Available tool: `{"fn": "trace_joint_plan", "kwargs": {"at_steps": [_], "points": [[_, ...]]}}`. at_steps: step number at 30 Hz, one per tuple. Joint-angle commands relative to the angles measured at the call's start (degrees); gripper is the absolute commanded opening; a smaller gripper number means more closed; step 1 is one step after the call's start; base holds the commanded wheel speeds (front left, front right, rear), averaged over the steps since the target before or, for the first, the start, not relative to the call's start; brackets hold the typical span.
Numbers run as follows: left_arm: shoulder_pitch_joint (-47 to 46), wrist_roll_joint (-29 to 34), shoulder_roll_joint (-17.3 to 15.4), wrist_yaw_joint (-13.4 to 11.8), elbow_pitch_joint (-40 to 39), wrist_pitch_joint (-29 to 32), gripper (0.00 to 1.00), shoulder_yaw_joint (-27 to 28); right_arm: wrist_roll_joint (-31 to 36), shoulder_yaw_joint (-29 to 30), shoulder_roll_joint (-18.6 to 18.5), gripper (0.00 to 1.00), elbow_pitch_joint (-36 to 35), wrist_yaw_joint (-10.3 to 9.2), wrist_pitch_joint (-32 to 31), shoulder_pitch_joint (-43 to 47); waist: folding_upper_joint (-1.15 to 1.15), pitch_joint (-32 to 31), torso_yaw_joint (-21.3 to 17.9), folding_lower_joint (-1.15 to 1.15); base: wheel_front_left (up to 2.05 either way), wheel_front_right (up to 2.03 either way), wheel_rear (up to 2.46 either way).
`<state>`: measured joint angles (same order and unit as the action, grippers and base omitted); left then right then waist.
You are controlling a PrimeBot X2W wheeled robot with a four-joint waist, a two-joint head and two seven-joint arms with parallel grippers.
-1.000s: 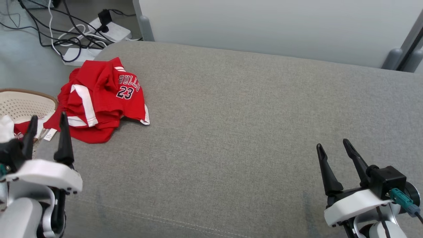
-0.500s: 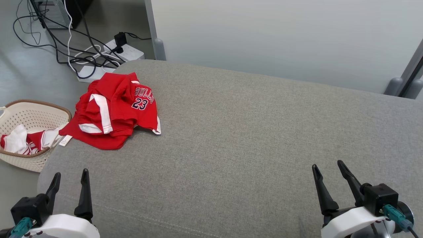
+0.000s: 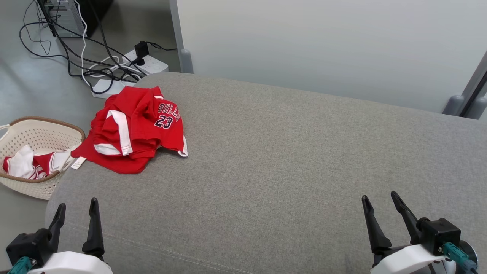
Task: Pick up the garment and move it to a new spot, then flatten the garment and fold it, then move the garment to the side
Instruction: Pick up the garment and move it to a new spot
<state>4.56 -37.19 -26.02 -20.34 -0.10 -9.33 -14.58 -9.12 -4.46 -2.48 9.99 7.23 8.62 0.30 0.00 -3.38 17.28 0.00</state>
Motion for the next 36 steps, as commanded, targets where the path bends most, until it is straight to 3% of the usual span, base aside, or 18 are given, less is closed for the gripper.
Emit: {"fn": "trace_joint_plan", "kwargs": {"at_steps": [1, 13, 23, 28, 36], "points": [[-1.8, 0.0, -1.5, -0.7, -1.6, -0.2, 1.00, 2.7, -0.3, -1.3, -0.6, 1.00, -1.7, 0.25, 0.7, -1.6, 0.00, 0.0, 0.0, 0.00, 0.00, 0.00, 0.00], [-3.1, 0.3, -2.0, -1.4, -4.4, 0.0, 1.00, 2.7, -0.1, -1.0, -0.5, 1.00, -2.0, 0.25, 0.6, -1.9, 0.00, 0.7, 0.5, 0.00, 0.00, 0.00, 0.00], [-17.6, 2.7, -8.3, 0.3, -9.0, 2.6, 1.00, 5.4, 0.8, -1.2, -0.8, 1.00, -3.7, 0.25, -0.4, -3.0, 0.00, 3.4, -0.3, 0.00, 0.00, 0.00, 0.00], [-29.1, 1.2, -10.7, 4.1, -5.2, 5.7, 1.00, 5.9, 1.4, -1.6, -1.3, 1.00, -4.9, 0.25, -1.1, -4.7, 0.00, 6.4, -2.3, 0.00, 0.00, 0.00, 0.00], [-45.8, -3.9, -10.3, 13.4, 15.8, 13.3, 1.00, 2.5, 2.1, -2.8, -2.1, 1.00, -6.0, 0.25, -1.7, -7.4, 0.00, 11.6, -6.1, 0.00, 0.00, 0.00, 0.00]]}}
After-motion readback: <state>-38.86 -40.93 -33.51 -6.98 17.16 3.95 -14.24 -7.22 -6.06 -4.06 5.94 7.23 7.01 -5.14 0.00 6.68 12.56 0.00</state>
